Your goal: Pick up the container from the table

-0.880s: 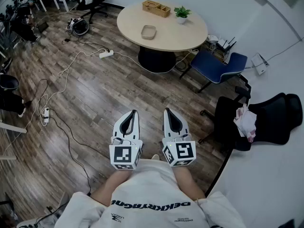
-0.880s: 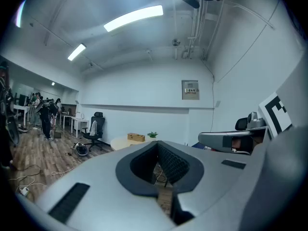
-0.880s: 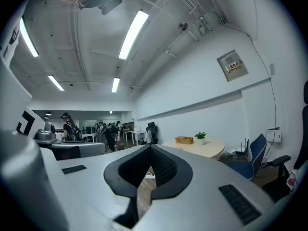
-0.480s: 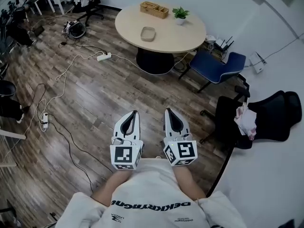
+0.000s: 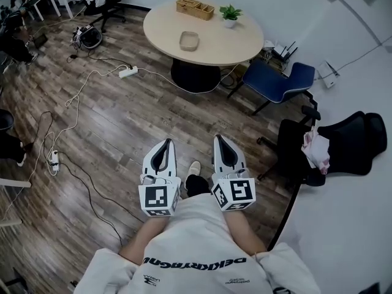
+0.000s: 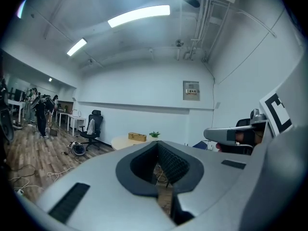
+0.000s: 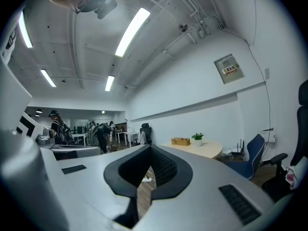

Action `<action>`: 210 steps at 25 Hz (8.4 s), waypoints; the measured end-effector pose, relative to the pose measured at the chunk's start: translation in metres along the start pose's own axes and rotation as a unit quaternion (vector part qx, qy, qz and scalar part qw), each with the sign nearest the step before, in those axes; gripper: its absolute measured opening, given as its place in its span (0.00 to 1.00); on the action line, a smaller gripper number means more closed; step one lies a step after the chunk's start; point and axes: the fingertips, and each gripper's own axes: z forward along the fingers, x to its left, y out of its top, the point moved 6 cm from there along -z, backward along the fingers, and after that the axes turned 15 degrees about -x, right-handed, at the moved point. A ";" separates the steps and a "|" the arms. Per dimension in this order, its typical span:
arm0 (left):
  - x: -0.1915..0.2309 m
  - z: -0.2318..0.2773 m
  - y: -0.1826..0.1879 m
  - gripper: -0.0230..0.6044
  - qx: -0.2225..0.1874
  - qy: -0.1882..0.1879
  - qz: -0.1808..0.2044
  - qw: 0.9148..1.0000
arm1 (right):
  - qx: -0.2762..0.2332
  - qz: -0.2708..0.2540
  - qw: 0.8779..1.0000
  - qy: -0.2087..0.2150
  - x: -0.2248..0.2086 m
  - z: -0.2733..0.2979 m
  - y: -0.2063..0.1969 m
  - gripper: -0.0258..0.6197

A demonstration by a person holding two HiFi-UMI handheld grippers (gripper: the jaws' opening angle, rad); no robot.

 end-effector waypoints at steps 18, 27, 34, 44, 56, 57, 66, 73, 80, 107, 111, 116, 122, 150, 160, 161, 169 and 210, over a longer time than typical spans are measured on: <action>0.095 0.214 -0.037 0.06 0.027 -0.012 -0.006 1.000 | 0.002 0.014 1.000 -0.001 -0.057 0.226 -0.037 0.09; 0.116 0.337 -0.064 0.06 0.033 -0.028 0.000 0.999 | 0.011 0.017 1.000 -0.015 -0.119 0.336 -0.058 0.09; 0.131 0.387 -0.087 0.06 0.054 -0.020 -0.019 0.998 | 0.040 0.034 0.998 -0.017 -0.137 0.381 -0.087 0.09; 0.172 0.474 -0.120 0.06 0.091 -0.034 -0.019 0.995 | 0.081 0.045 0.995 -0.043 -0.166 0.465 -0.125 0.09; 0.210 0.571 -0.179 0.06 0.143 -0.051 -0.047 0.987 | 0.130 0.064 0.986 -0.080 -0.205 0.556 -0.187 0.09; 0.212 0.577 -0.185 0.06 0.148 -0.054 -0.047 0.986 | 0.135 0.066 0.985 -0.084 -0.208 0.560 -0.194 0.09; 0.235 0.622 -0.233 0.06 0.190 -0.063 -0.051 0.978 | 0.172 0.077 0.977 -0.105 -0.230 0.599 -0.241 0.09; 0.250 0.645 -0.269 0.06 0.217 -0.057 -0.065 0.972 | 0.195 0.080 0.972 -0.108 -0.244 0.624 -0.273 0.09; 0.260 0.661 -0.305 0.11 0.245 -0.050 -0.089 0.964 | 0.218 0.090 0.965 -0.118 -0.258 0.638 -0.302 0.16; 0.282 0.705 -0.404 0.21 0.308 -0.028 -0.153 0.939 | 0.278 0.111 0.942 -0.149 -0.297 0.671 -0.392 0.24; 0.284 0.707 -0.413 0.21 0.315 -0.025 -0.172 0.933 | 0.286 0.124 0.938 -0.152 -0.300 0.672 -0.403 0.25; 0.284 0.711 -0.420 0.24 0.319 -0.023 -0.194 0.927 | 0.276 0.144 0.937 -0.160 -0.306 0.671 -0.408 0.25; 0.282 0.712 -0.427 0.24 0.325 -0.016 -0.230 0.917 | 0.263 0.161 0.936 -0.170 -0.315 0.673 -0.407 0.26; 0.281 0.696 -0.402 0.15 0.295 0.008 -0.301 0.907 | 0.262 0.214 0.930 -0.147 -0.304 0.657 -0.389 0.18; 0.272 0.672 -0.351 0.14 0.269 0.010 -0.298 0.916 | 0.242 0.202 0.941 -0.126 -0.284 0.639 -0.340 0.18; 0.270 0.669 -0.345 0.14 0.266 0.009 -0.299 0.916 | 0.240 0.201 0.941 -0.125 -0.282 0.636 -0.334 0.18; 0.249 0.644 -0.300 0.14 0.245 -0.009 -0.286 0.926 | 0.224 0.195 0.948 -0.116 -0.272 0.607 -0.292 0.18; 0.190 0.532 -0.093 0.14 0.108 -0.045 -0.186 0.976 | 0.092 0.112 0.988 -0.045 -0.193 0.502 -0.091 0.18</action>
